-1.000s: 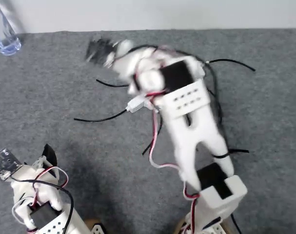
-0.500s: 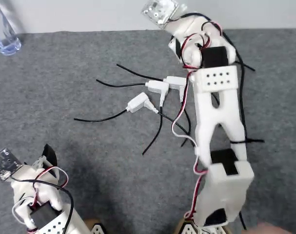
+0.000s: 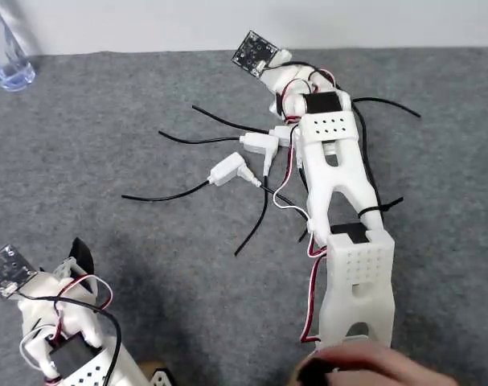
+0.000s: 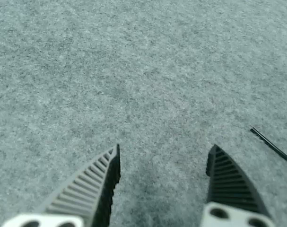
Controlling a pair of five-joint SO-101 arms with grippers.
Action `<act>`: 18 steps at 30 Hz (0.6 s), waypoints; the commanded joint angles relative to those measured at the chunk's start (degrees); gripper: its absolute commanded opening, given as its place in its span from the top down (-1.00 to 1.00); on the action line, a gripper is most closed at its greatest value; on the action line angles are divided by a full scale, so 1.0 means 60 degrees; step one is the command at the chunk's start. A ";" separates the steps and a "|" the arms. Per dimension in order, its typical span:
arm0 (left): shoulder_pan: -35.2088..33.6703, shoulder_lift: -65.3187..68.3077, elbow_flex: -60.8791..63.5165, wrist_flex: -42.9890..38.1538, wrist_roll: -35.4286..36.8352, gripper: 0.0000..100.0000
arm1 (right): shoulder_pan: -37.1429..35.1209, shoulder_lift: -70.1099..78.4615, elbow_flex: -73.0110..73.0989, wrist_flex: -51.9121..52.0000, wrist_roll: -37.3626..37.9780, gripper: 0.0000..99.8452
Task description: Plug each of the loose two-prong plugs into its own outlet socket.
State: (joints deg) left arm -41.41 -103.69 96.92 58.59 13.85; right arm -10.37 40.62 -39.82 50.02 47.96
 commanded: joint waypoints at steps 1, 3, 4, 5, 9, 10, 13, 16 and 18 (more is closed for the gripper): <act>0.0015 -0.0073 -0.0066 0.0000 -0.0044 0.44 | 0.0037 -0.0212 -0.0396 0.0462 -0.0132 0.42; 0.0015 -0.0073 -0.0066 0.0000 -0.0044 0.44 | 0.0007 -0.0242 -0.0440 0.0740 -0.0117 0.33; 0.0015 -0.0073 -0.0066 -0.0015 -0.0044 0.43 | -0.0022 -0.0242 -0.0454 0.0799 -0.0103 0.33; 0.0029 -0.0088 -0.0066 -0.0015 -0.0044 0.43 | -0.0022 -0.0242 -0.0557 0.0857 -0.0103 0.34; 0.0542 -0.0073 -0.0066 -0.0220 -0.0029 0.43 | 0.0007 -0.0242 -0.1040 0.1590 -0.0103 0.36; 0.0747 -0.0073 -0.0066 -0.0220 -0.0029 0.43 | 0.0007 -0.0242 -0.1216 0.1853 -0.0117 0.36; 0.1597 -0.0088 -0.0125 -0.0542 -0.0044 0.43 | 0.0007 -0.0242 -0.2007 0.2791 -0.0117 0.36; 0.2315 -0.0088 -0.0769 -0.0747 -0.0044 0.43 | 0.0007 -0.0256 -0.3414 0.3993 -0.0117 0.36; 0.2652 -0.0088 -0.1531 -0.0747 -0.0029 0.43 | 0.0007 -0.0242 -0.4674 0.4974 -0.0117 0.36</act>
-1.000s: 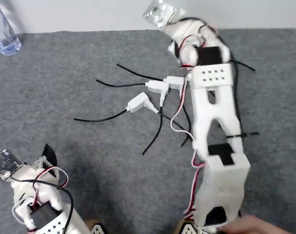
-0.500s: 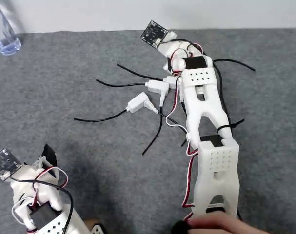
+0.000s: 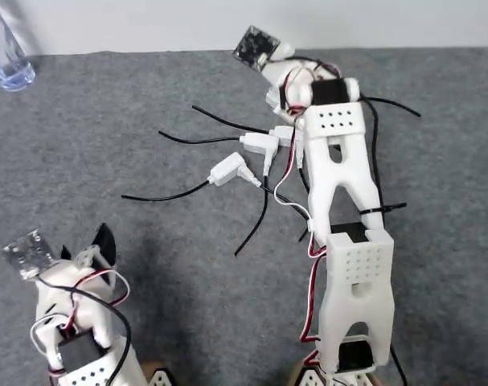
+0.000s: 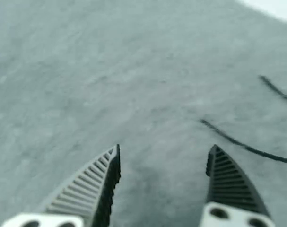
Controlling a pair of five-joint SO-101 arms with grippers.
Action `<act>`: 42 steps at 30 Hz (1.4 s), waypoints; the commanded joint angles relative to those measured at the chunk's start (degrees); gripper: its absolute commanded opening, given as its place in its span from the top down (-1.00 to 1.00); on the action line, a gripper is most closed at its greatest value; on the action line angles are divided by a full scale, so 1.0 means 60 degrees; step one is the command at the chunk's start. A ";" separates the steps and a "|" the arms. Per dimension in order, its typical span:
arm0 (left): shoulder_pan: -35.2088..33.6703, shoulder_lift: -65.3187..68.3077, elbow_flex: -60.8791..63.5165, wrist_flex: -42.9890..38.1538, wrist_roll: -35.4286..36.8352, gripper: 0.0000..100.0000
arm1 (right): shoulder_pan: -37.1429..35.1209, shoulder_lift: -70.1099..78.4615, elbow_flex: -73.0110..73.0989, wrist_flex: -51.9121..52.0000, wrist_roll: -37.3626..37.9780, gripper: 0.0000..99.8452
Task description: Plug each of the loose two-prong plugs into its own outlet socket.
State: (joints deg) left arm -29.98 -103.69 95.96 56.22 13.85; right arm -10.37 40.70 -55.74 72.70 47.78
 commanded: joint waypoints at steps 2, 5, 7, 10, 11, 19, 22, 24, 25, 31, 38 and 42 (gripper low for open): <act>0.1114 -0.0059 -0.2278 -0.0308 -0.0029 0.43 | 0.0007 -0.0227 -0.3326 0.2103 -0.0088 0.36; 0.1758 -0.0029 -0.3421 -0.0308 -0.0029 0.43 | -0.0007 -0.0168 -0.4923 0.3275 -0.0088 0.36; 0.2168 -0.0015 -0.3963 -0.0293 -0.0029 0.43 | -0.0007 -0.0168 -0.5685 0.3978 -0.0088 0.36; 0.2549 -0.0015 -0.4652 -0.0293 -0.0059 0.43 | -0.0007 -0.0242 -0.6593 0.4930 -0.0088 0.36; 0.2623 -0.0015 -0.4872 -0.0293 -0.0176 0.43 | 0.0007 -0.0256 -0.6784 0.5077 -0.0117 0.36; 0.2637 0.0000 -0.6527 -0.0220 -0.1319 0.43 | 0.1121 -0.1751 -0.6652 0.5077 -0.1817 0.36; 0.2637 0.0073 -0.7465 -0.0132 -0.1656 0.43 | 0.1546 -0.2557 -0.6652 0.5077 -0.2286 0.36; 0.2637 0.0396 -0.8242 -0.0132 -0.1905 0.43 | 0.1766 -0.3114 -0.6652 0.5077 -0.2593 0.36; 0.2623 0.0630 -0.8681 -0.0132 -0.2051 0.43 | 0.1853 -0.3421 -0.6652 0.5077 -0.2725 0.36; 0.2623 0.1773 -1.1685 -0.0161 -0.2813 0.43 | 0.2190 -0.5487 -0.6652 0.5062 -0.3209 0.36; 0.2623 0.2227 -1.3648 -0.0147 -0.3780 0.44 | 0.2190 -0.7714 -0.6652 0.5062 -0.3209 0.36; 0.2623 0.2242 -1.4044 -0.0147 -0.3971 0.44 | 0.2190 -0.8930 -0.6652 0.5062 -0.3179 0.36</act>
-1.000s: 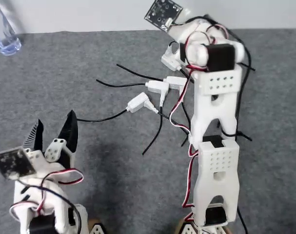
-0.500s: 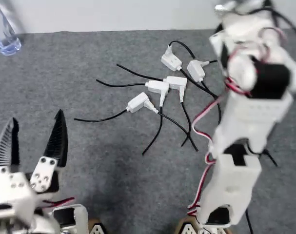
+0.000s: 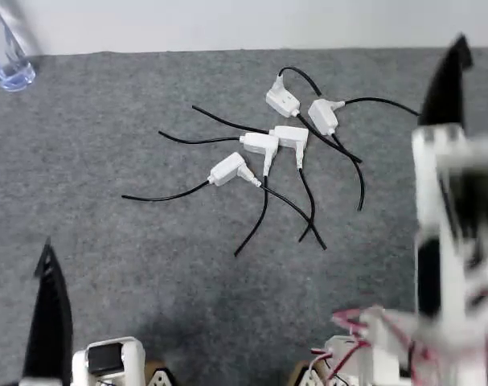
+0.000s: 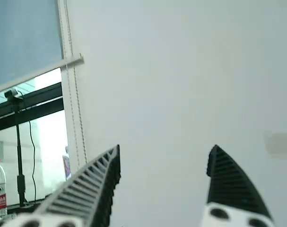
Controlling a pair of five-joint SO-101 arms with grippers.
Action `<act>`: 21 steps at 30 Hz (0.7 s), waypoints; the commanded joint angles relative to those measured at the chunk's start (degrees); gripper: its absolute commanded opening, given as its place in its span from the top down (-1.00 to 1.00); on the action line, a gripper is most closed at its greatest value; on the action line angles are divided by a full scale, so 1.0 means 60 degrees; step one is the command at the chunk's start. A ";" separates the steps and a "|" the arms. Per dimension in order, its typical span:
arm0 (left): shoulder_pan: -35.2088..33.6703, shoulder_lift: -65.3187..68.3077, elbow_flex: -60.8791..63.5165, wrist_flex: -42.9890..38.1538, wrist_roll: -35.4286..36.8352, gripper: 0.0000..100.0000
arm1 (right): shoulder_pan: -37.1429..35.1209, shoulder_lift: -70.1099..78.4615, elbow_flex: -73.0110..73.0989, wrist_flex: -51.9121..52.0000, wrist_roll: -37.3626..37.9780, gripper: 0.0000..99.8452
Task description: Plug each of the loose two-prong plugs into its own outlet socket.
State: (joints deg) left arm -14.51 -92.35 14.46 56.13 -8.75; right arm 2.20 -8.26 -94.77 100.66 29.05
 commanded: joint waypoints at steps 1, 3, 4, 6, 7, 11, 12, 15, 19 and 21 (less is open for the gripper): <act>0.0044 0.0352 -0.0520 -0.0132 -0.0176 0.44 | 0.0095 -0.1165 -0.0147 0.0418 -0.0073 0.36; 0.0044 0.0308 -0.0579 -0.0117 -0.0117 0.44 | 0.0095 -0.1956 -0.0132 0.0418 -0.0073 0.36; 0.0044 0.0278 -0.0579 -0.0088 -0.0073 0.44 | 0.0095 -0.2381 -0.0132 0.0418 -0.0073 0.36; 0.0044 0.0278 -0.0593 -0.0088 0.0088 0.44 | 0.0095 -0.3231 -0.0015 0.0418 -0.0088 0.37; 0.0044 0.0278 -0.0608 -0.0073 0.0161 0.44 | 0.0095 -0.3700 0.0147 0.0418 -0.0088 0.40; 0.0044 0.0278 -0.0608 0.0132 0.0454 0.44 | 0.0066 -0.5648 0.1260 0.0403 -0.0103 0.59; 0.0044 0.0278 -0.0608 0.0352 0.0498 0.44 | 0.0037 -0.6073 0.1729 0.0403 -0.0103 0.63; 0.0044 0.0278 -0.0579 0.1216 0.0498 0.44 | 0.0022 -0.7231 0.3707 0.0403 -0.0103 0.63; 0.0044 0.0278 -0.0564 0.2139 0.1128 0.44 | -0.0007 -0.8755 0.7048 0.0388 -0.0249 0.54; 0.0044 0.0278 -0.0564 0.2755 0.1451 0.44 | -0.0007 -0.9678 0.8747 0.0374 -0.0762 0.53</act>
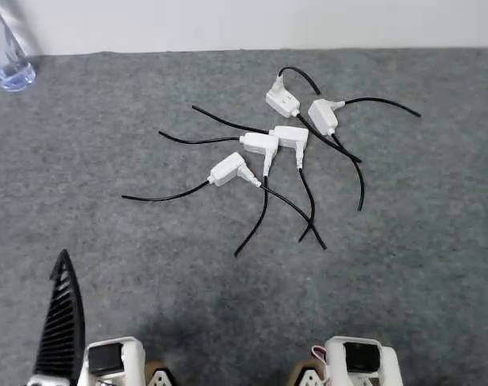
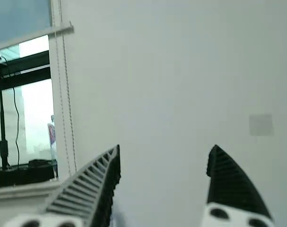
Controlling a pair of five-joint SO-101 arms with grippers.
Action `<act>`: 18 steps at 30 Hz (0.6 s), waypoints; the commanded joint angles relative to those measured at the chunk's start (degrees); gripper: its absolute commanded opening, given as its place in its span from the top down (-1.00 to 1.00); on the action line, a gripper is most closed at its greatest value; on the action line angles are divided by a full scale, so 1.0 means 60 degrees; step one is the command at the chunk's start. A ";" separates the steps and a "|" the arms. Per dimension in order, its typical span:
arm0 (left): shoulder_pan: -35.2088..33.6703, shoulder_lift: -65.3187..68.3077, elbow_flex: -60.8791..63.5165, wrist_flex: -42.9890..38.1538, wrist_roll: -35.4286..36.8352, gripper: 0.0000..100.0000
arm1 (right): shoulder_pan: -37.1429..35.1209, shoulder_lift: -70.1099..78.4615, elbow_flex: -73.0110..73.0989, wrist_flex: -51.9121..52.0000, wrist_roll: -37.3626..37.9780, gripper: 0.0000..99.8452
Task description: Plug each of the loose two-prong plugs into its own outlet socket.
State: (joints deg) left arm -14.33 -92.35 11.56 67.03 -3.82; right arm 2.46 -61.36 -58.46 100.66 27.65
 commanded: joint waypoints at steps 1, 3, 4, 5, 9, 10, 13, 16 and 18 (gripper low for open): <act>0.0015 0.0278 -0.0081 0.1348 0.0806 0.44 | -0.0051 -0.1311 0.3531 0.0359 -0.0777 0.53; 0.0029 0.0322 -0.0037 0.2154 0.1084 0.44 | -0.0037 -0.2161 0.5114 0.0256 -0.1114 0.53; 0.0029 0.0337 0.0110 0.2432 0.1158 0.44 | -0.0037 -0.2586 0.5905 0.0110 -0.1172 0.53; 0.0029 0.0337 0.0344 0.2593 0.1201 0.43 | -0.0037 -0.3011 0.6725 -0.0110 -0.1187 0.53; 0.0029 0.0278 0.1736 0.2725 0.1451 0.43 | -0.0037 -0.4520 0.9875 -0.0769 -0.1172 0.53; 0.0029 0.0278 0.2073 0.2813 0.1538 0.43 | -0.0037 -0.4872 1.0696 -0.0974 -0.1172 0.52; 0.0029 0.0278 0.3231 0.2974 0.1582 0.43 | 0.0022 -0.5839 1.3011 -0.1531 -0.1172 0.52; 0.0029 0.0278 0.4608 0.2916 0.1509 0.43 | 0.0022 -0.6718 1.5077 -0.2117 -0.1172 0.52; 0.0029 0.0278 0.5516 0.2901 0.1465 0.43 | 0.0022 -0.7128 1.6249 -0.2498 -0.1172 0.52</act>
State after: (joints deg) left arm -14.33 -92.18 35.65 84.44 4.88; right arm 2.46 -102.15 28.66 89.49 21.14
